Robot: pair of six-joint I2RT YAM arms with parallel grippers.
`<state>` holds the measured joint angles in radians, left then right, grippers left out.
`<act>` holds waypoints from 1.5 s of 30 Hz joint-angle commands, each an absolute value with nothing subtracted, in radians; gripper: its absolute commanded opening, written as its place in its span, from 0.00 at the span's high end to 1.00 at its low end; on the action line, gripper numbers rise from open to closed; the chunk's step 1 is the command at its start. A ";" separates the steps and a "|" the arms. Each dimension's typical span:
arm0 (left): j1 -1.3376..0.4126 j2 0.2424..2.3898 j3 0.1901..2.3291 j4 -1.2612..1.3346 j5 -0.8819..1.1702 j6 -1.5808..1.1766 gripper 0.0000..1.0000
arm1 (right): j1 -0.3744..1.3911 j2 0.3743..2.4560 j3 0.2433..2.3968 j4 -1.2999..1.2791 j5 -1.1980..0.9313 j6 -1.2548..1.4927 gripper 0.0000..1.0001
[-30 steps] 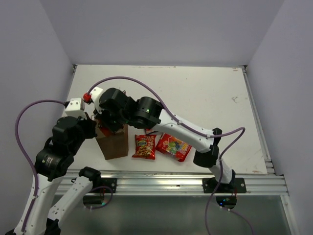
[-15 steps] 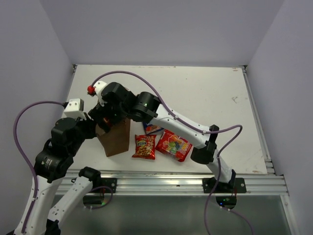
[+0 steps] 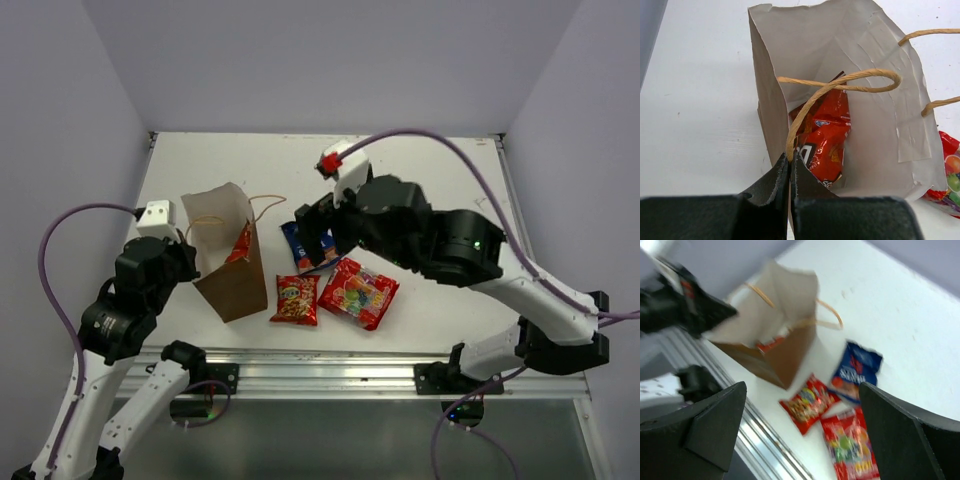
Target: Place the snacks into the paper bag
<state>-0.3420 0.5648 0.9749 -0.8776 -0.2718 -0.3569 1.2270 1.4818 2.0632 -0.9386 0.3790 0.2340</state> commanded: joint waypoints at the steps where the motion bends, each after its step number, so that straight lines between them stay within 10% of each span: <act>1: -0.344 0.586 0.986 -0.864 -0.319 -0.368 1.00 | 1.224 1.485 1.701 -0.941 0.535 0.343 0.01; 8: -0.344 0.600 0.991 -0.856 -0.321 -0.383 1.00 | 1.226 1.448 1.172 -0.712 0.488 0.475 0.01; 21: -0.344 0.594 1.023 -0.891 -0.313 -0.380 1.00 | 1.221 1.661 0.960 -0.581 0.575 0.488 0.10; 24: -0.344 0.584 1.034 -0.902 -0.313 -0.373 1.00 | 1.218 1.718 0.928 -0.574 0.607 0.518 0.35; 27: -0.344 0.583 1.045 -0.916 -0.314 -0.371 1.00 | 1.213 1.740 0.940 -0.606 0.629 0.551 1.00; 28: -0.344 0.581 1.048 -0.919 -0.313 -0.370 1.00 | 1.213 1.735 0.949 -0.645 0.658 0.566 1.00; 35: -0.344 0.575 1.039 -0.907 -0.270 -0.374 1.00 | 1.218 1.525 1.148 -0.963 0.823 0.601 1.00; 45: -0.344 0.577 1.019 -0.891 -0.239 -0.367 1.00 | 1.226 1.587 2.250 -0.901 0.772 0.154 1.00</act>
